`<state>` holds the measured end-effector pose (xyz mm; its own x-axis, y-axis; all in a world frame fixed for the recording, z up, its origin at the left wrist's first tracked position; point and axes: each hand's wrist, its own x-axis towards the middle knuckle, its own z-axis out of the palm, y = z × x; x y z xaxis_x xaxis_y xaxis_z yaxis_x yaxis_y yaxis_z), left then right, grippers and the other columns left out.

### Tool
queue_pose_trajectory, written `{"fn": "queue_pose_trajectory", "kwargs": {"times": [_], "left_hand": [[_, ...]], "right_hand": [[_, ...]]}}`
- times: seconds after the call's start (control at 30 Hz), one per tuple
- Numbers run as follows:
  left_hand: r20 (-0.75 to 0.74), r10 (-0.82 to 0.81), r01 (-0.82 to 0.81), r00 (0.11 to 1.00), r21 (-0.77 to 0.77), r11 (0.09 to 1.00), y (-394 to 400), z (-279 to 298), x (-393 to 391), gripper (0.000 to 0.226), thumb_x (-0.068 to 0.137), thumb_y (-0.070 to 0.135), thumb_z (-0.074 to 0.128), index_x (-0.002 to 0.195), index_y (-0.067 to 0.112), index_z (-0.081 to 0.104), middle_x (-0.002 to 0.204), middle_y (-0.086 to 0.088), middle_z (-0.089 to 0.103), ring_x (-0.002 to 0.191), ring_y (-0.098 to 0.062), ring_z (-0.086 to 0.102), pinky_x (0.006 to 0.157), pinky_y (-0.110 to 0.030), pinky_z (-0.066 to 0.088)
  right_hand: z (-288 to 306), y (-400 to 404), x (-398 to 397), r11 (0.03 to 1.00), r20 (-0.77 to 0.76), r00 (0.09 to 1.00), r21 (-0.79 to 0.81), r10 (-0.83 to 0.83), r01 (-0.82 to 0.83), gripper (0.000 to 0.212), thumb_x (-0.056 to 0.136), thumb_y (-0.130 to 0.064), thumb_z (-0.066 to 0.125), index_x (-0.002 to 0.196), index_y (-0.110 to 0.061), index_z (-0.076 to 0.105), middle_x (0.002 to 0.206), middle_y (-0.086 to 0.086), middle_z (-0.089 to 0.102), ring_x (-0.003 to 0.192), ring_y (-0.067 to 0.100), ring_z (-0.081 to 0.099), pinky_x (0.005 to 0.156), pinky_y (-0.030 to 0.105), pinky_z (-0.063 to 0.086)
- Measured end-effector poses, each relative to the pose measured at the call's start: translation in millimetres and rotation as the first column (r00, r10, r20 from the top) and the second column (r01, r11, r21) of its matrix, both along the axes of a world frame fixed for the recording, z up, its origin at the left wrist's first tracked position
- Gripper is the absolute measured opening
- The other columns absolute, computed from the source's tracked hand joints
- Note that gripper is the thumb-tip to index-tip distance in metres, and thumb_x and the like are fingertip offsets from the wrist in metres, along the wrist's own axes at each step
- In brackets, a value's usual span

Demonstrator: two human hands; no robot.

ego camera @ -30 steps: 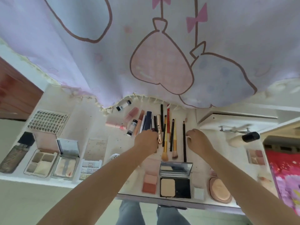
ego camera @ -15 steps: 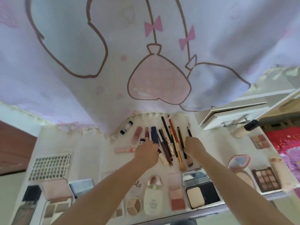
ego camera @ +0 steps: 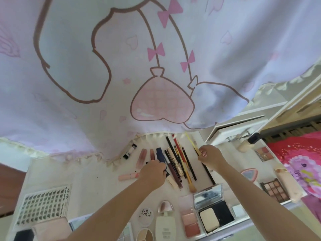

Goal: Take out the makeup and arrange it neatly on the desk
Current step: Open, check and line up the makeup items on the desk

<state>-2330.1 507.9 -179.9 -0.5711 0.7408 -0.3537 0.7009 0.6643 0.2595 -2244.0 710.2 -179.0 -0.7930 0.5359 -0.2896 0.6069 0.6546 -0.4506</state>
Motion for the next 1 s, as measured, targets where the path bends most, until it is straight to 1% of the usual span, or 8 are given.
{"fn": "queue_pose_trajectory", "kwargs": {"times": [0.1, 0.2, 0.27, 0.37, 0.7, 0.8, 0.93, 1.0], "left_hand": [[0.013, -0.009, 0.009, 1.000, 0.022, 1.000, 0, -3, 2, 0.029, 0.096, 0.025, 0.036, 0.114, 0.012, 0.054, 0.115, -0.007, 0.055, 0.107, -0.021, 0.050, 0.089, -0.031, 0.042], [0.038, -0.003, 0.001, 0.999, 0.032, 0.999, -1, -3, 5, 0.030, 0.095, 0.025, 0.036, 0.118, 0.012, 0.053, 0.117, -0.006, 0.055, 0.109, -0.021, 0.050, 0.088, -0.029, 0.041], [0.056, 0.003, -0.005, 0.998, 0.022, 1.000, -2, -2, 4, 0.030, 0.095, 0.024, 0.036, 0.117, 0.012, 0.053, 0.117, -0.007, 0.055, 0.108, -0.022, 0.050, 0.087, -0.030, 0.042], [0.061, -0.007, 0.008, 0.998, -0.014, 1.000, -6, -4, 5, 0.028, 0.096, 0.023, 0.034, 0.111, 0.010, 0.054, 0.115, -0.009, 0.055, 0.105, -0.023, 0.051, 0.084, -0.032, 0.043], [0.094, -0.011, 0.019, 0.996, -0.084, 0.996, -18, -10, 2, 0.028, 0.095, 0.023, 0.036, 0.114, 0.012, 0.055, 0.117, -0.007, 0.053, 0.108, -0.021, 0.051, 0.090, -0.032, 0.045], [0.066, -0.035, 0.041, 0.997, -0.090, 0.995, -14, -8, -2, 0.029, 0.095, 0.020, 0.035, 0.113, 0.008, 0.054, 0.116, -0.010, 0.054, 0.106, -0.023, 0.052, 0.088, -0.034, 0.046], [0.004, -0.018, 0.018, 1.000, -0.040, 0.999, -6, -12, -3, 0.027, 0.096, 0.020, 0.035, 0.112, 0.009, 0.053, 0.114, -0.010, 0.054, 0.103, -0.023, 0.051, 0.087, -0.035, 0.047], [-0.022, -0.024, 0.024, 0.999, -0.004, 1.000, -4, -16, 0, 0.028, 0.095, 0.020, 0.036, 0.117, 0.010, 0.050, 0.117, -0.009, 0.052, 0.107, -0.023, 0.048, 0.088, -0.033, 0.044]], "right_hand": [[16, 9, 9, 0.944, -0.080, 0.977, 0.283, 0.198, -0.168, 0.014, 0.068, 0.000, 0.064, 0.082, -0.001, 0.065, 0.082, 0.012, 0.058, 0.083, 0.031, 0.057, 0.067, 0.028, 0.042], [29, 13, 12, 0.696, -0.041, 0.860, 0.607, 0.509, -0.383, 0.030, 0.040, 0.004, 0.081, 0.062, -0.010, 0.069, 0.065, 0.011, 0.061, 0.057, 0.028, 0.061, 0.046, 0.028, 0.050], [32, 13, 9, 0.559, 0.201, 0.760, 0.567, 0.618, -0.605, 0.034, 0.055, 0.001, 0.075, 0.085, -0.015, 0.071, 0.077, 0.011, 0.060, 0.062, 0.025, 0.060, 0.051, 0.024, 0.047], [18, 22, -4, 0.479, 0.450, 0.631, 0.414, 0.632, -0.774, 0.042, 0.084, 0.002, 0.043, 0.123, -0.012, 0.048, 0.108, 0.013, 0.053, 0.088, 0.026, 0.057, 0.069, 0.030, 0.041], [-25, 9, -20, 0.381, 0.598, 0.567, 0.420, 0.567, -0.824, 0.027, 0.086, 0.003, 0.043, 0.112, -0.001, 0.051, 0.123, 0.023, 0.049, 0.105, 0.033, 0.050, 0.087, 0.039, 0.042], [-26, 5, -18, 0.433, 0.505, 0.634, 0.467, 0.585, -0.771, 0.026, 0.087, 0.000, 0.040, 0.109, -0.001, 0.055, 0.118, 0.017, 0.052, 0.108, 0.032, 0.047, 0.090, 0.039, 0.038], [-23, -13, -25, 0.839, 0.269, 0.865, 0.245, 0.423, -0.486, 0.015, 0.088, -0.006, 0.042, 0.075, -0.012, 0.048, 0.084, 0.006, 0.054, 0.086, 0.024, 0.054, 0.070, 0.028, 0.041], [-32, -24, -28, 0.917, 0.263, 0.901, 0.108, 0.346, -0.384, 0.027, 0.088, -0.007, 0.041, 0.064, -0.017, 0.035, 0.075, 0.003, 0.055, 0.074, 0.021, 0.051, 0.064, 0.026, 0.039]]}}
